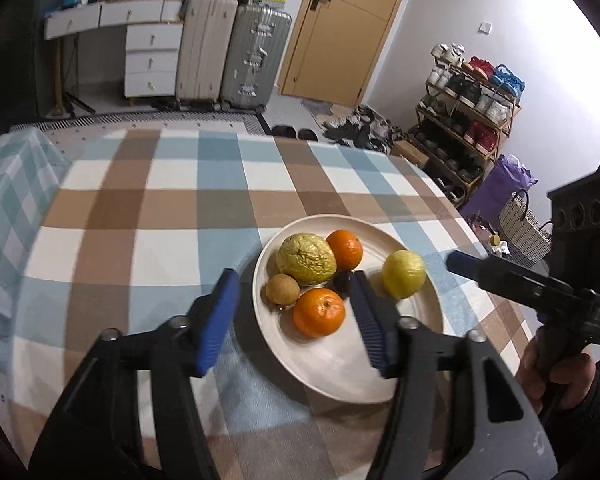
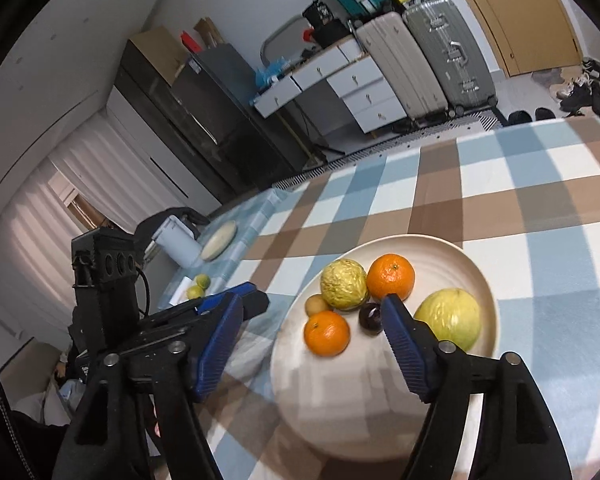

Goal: Organize fruits
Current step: 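Withdraw both tools from the plate back to the remaining tomatoes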

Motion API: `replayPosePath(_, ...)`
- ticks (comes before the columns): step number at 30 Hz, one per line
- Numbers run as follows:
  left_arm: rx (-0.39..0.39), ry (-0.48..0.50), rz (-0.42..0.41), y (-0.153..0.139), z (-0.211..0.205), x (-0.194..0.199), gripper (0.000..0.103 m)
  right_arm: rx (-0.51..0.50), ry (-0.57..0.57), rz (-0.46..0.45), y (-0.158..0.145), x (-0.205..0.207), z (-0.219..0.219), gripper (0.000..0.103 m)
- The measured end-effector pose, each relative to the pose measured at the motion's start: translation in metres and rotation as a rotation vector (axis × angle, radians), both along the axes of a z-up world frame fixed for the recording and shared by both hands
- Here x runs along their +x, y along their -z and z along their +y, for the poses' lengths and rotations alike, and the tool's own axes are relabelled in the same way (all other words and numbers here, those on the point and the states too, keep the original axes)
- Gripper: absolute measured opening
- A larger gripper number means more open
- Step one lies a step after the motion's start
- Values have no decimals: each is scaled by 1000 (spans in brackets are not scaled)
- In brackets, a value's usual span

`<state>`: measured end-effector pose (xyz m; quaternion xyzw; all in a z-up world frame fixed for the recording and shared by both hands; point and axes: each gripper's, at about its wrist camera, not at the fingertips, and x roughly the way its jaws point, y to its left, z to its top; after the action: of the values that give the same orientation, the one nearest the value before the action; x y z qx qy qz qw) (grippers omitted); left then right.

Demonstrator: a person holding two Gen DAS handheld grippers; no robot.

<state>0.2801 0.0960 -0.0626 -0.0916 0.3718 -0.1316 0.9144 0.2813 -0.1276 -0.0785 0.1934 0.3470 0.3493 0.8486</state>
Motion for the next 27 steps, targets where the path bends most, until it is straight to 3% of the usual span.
replayPosePath(4, 17, -39, -51, -23, -5, -32, 83, -5, 23, -48, -16, -32, -14, 91)
replayPosePath(9, 43, -47, -66, -43, -20, -68, 86, -16, 58, -89, -30, -72, -30, 99)
replayPosePath(13, 49, -61, -79, -53, -33, -100, 102, -12, 86, -112, -37, -102, -43, 102)
replayPosePath(27, 88, -65, -94, -64, -70, -189, 102, -116, 121, -192, -45, -176, -53, 103)
